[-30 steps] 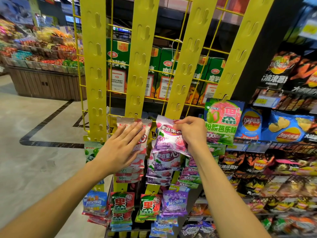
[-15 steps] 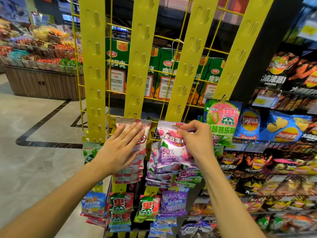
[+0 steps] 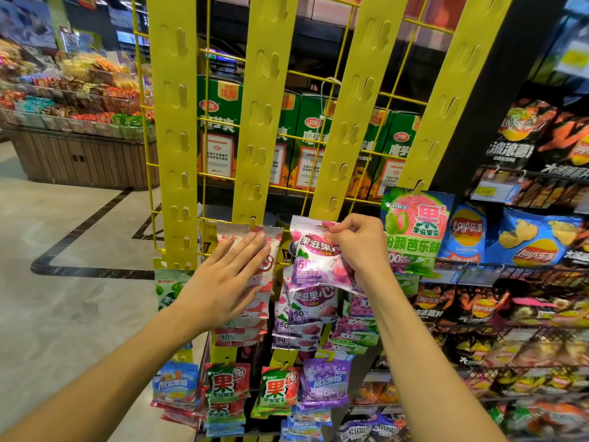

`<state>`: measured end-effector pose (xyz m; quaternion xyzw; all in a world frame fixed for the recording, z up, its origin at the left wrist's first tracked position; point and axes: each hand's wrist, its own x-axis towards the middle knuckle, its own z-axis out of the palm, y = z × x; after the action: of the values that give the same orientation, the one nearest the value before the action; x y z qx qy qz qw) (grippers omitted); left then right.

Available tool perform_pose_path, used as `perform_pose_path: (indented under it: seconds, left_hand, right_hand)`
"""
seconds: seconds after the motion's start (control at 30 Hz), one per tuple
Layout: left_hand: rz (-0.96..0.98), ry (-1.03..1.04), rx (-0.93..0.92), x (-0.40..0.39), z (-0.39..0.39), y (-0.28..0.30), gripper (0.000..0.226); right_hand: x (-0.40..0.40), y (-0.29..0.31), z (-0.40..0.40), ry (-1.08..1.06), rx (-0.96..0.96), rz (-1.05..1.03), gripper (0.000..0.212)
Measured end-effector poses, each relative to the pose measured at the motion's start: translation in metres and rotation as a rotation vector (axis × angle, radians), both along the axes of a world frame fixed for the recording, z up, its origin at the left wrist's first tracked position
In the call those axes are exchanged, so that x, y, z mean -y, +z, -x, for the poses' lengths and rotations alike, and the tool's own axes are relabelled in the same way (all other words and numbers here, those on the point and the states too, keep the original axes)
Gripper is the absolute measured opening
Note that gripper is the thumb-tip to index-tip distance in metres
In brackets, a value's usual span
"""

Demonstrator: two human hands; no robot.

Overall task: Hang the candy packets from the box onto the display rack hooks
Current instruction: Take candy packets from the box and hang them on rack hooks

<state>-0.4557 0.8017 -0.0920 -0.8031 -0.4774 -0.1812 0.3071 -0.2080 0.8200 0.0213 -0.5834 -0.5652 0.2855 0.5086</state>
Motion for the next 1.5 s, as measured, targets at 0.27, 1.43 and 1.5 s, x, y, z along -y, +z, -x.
perform_pose_path:
  seconds: [0.27, 1.43, 1.5]
  left_hand:
    - [0.008, 0.006, -0.002, -0.001, 0.001, -0.001, 0.072]
    - [0.047, 0.059, -0.034, 0.004, -0.001, 0.002, 0.072]
    - [0.056, 0.065, -0.033, 0.005, -0.001, 0.003, 0.073]
  right_hand:
    - [-0.002, -0.001, -0.003, -0.007, 0.054, -0.006, 0.023]
    - [0.008, -0.027, -0.001, 0.020, 0.101, -0.009, 0.023]
    - [0.011, -0.029, -0.002, 0.025, 0.107, -0.033, 0.021]
